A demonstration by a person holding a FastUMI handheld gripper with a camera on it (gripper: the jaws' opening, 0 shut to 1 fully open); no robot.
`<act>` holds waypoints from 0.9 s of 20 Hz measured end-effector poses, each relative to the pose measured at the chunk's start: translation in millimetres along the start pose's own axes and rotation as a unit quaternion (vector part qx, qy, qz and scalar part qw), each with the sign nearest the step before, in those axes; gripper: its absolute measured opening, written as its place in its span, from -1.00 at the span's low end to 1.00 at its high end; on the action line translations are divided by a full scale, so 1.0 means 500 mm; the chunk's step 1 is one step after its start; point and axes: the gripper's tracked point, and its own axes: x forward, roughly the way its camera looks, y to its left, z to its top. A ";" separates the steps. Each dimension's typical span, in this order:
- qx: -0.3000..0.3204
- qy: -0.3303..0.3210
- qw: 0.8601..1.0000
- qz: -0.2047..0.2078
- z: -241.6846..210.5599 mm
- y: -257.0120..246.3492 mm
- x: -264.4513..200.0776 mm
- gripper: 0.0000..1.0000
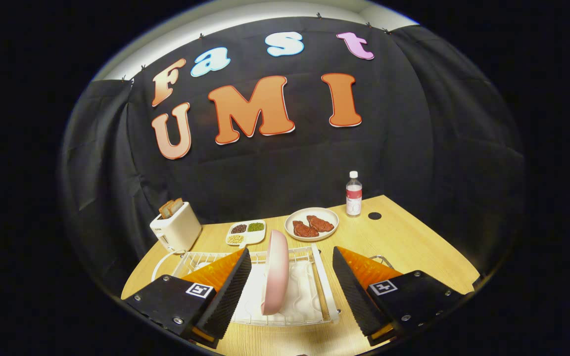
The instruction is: Take the plate from the dish rack, then take the spoon from the basket and place it into the plate.
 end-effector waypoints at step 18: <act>0.042 0.124 0.990 -0.042 -0.133 0.023 0.176 -0.01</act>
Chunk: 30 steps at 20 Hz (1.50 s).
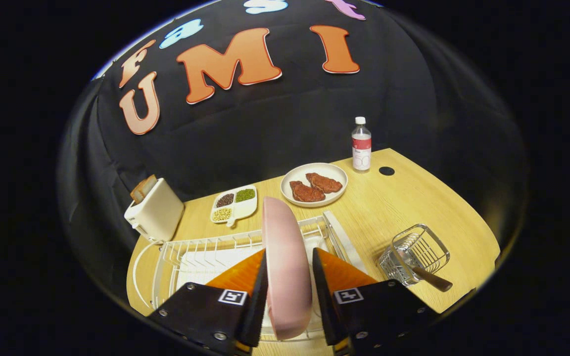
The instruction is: Take the plate from the dish rack, then take the spoon from the basket and place it into the plate.
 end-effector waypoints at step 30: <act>-0.082 -0.030 0.993 -0.086 0.107 -0.026 -0.116 -0.49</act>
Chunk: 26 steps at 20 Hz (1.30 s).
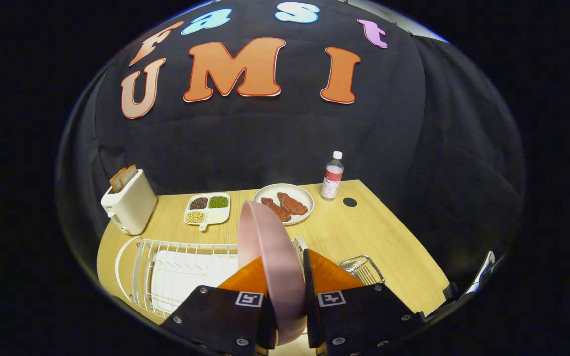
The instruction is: Take the plate from the dish rack, then take the spoon from the basket and place it into the plate.
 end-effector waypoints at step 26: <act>0.066 0.084 0.989 0.101 -0.365 0.078 -0.272 -0.49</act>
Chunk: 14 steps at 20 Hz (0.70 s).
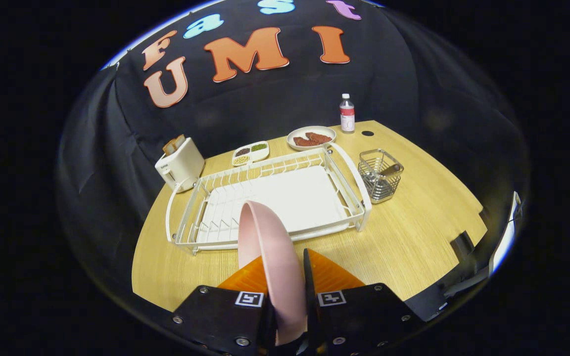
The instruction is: Take the plate from the dish rack, then take the spoon from the basket and place it into the plate.
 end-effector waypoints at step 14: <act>0.043 0.050 0.998 -0.025 -0.136 -0.079 0.056 -0.30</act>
